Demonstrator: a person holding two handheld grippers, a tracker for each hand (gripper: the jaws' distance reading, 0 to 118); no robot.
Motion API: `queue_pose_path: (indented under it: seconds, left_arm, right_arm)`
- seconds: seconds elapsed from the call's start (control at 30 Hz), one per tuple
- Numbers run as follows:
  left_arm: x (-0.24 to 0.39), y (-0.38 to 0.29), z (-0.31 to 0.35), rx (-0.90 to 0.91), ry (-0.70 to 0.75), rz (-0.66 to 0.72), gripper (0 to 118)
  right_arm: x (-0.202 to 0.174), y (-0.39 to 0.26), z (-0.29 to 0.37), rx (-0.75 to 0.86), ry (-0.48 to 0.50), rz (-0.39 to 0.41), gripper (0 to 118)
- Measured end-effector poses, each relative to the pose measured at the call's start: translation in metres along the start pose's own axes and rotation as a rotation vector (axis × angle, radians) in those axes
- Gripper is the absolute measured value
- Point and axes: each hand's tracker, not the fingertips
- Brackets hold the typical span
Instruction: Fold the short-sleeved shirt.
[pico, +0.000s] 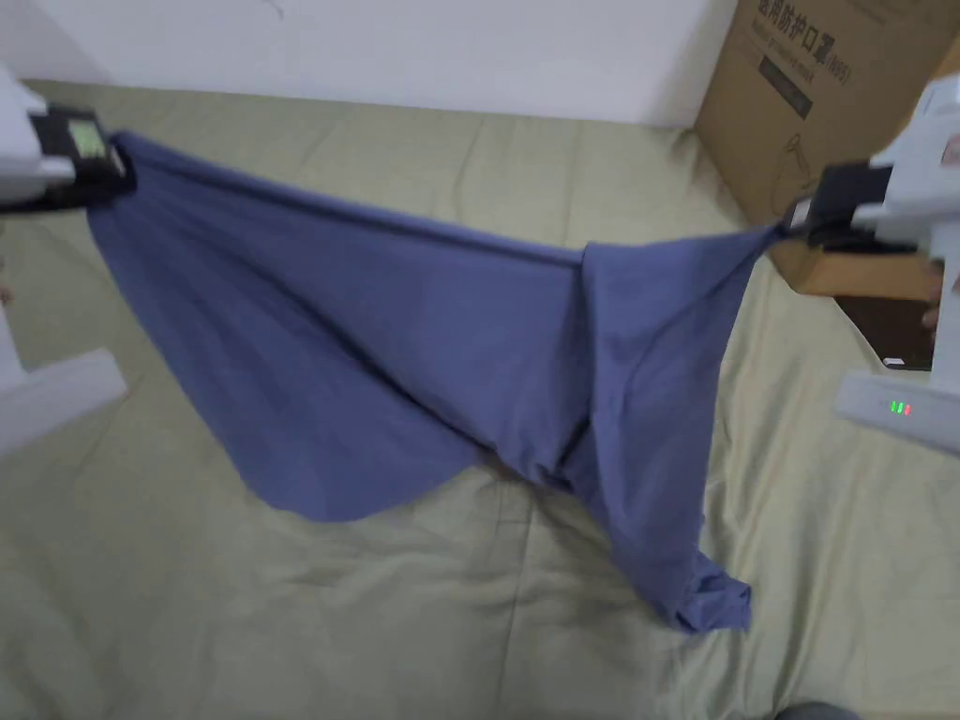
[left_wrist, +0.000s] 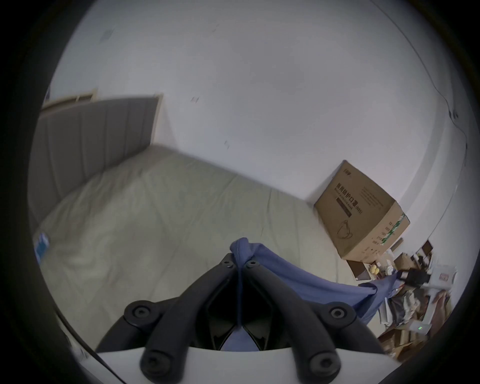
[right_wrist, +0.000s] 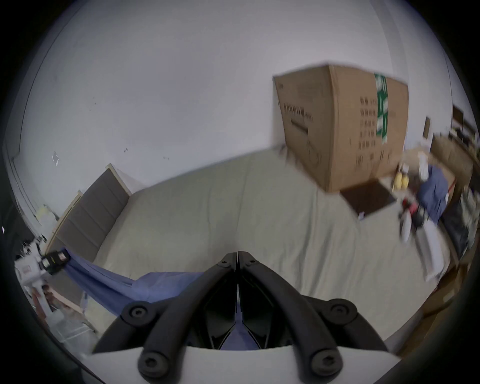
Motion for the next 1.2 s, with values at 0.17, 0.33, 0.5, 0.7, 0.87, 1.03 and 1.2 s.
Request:
queue_pose_path:
  seconds: [0.17, 0.33, 0.5, 0.7, 0.87, 1.03, 1.2]
  left_arm:
    - [0.052, 0.089, -0.01, 0.107, 0.014, -0.083, 0]
    - [0.092, 0.164, -0.028, 0.21, 0.108, -0.157, 0]
    - [0.126, 0.225, -0.048, 0.319, 0.19, -0.183, 0]
    - [0.146, 0.261, -0.067, 0.393, 0.215, -0.232, 0]
    - [0.151, 0.265, -0.08, 0.425, 0.233, -0.282, 0]
    - [0.143, 0.255, -0.095, 0.409, 0.238, -0.335, 0]
    - [0.122, 0.223, -0.111, 0.335, 0.223, -0.35, 0]
  right_arm:
    - [-0.034, 0.098, 0.017, 0.144, -0.091, 0.072, 0]
    - [-0.066, 0.184, 0.023, 0.289, -0.176, 0.138, 0]
    - [-0.103, 0.247, 0.022, 0.417, -0.251, 0.161, 0]
    - [-0.114, 0.294, 0.011, 0.521, -0.286, 0.101, 0]
    - [-0.116, 0.309, 0.003, 0.579, -0.291, 0.067, 0]
    - [-0.112, 0.305, -0.004, 0.58, -0.275, 0.077, 0]
    - [-0.097, 0.275, -0.015, 0.547, -0.208, 0.053, 0]
